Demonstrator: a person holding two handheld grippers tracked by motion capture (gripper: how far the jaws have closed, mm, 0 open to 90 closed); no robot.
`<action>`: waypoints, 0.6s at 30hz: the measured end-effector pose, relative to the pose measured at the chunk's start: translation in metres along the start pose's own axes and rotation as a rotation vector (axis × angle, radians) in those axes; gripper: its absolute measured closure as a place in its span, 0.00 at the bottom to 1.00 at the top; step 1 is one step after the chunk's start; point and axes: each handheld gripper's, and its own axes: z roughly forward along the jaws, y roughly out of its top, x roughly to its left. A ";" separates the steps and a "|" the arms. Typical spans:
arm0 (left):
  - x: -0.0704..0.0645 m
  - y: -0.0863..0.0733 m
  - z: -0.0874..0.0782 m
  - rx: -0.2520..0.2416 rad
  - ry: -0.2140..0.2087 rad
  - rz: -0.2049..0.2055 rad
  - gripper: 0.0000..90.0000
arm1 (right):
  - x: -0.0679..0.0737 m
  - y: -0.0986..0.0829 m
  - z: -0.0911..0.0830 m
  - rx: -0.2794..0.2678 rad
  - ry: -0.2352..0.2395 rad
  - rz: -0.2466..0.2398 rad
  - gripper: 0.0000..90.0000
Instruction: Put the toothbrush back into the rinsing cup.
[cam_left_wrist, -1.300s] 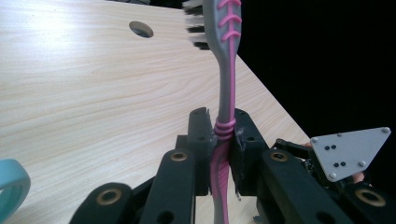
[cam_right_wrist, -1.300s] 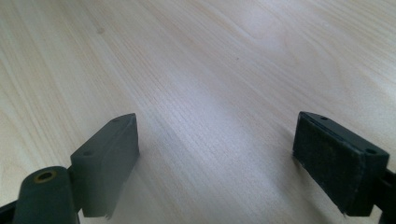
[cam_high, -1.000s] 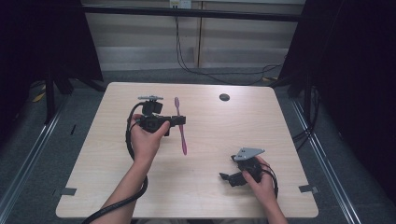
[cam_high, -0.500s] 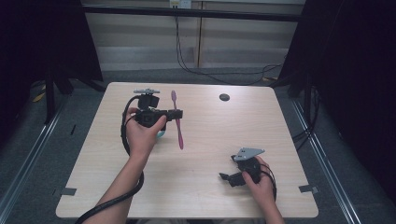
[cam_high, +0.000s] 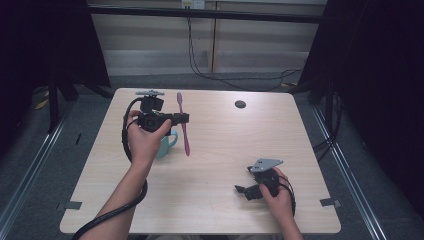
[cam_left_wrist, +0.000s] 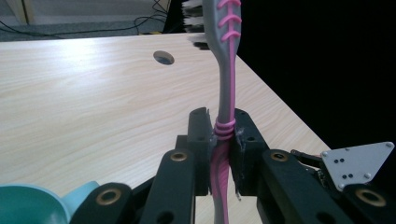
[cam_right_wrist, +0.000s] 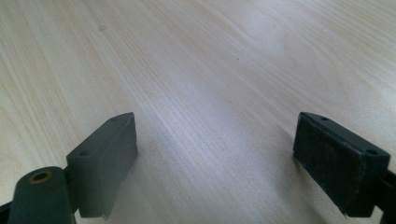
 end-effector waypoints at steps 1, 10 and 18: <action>0.001 0.001 -0.002 -0.002 0.007 0.008 0.89 | 0.000 0.000 0.000 0.000 0.000 0.000 0.15; 0.005 0.003 -0.006 -0.001 0.027 0.029 0.89 | 0.000 0.000 0.000 0.000 0.000 0.000 0.15; 0.012 0.005 -0.013 -0.008 0.039 0.029 0.89 | 0.000 0.000 0.000 0.000 0.000 0.000 0.15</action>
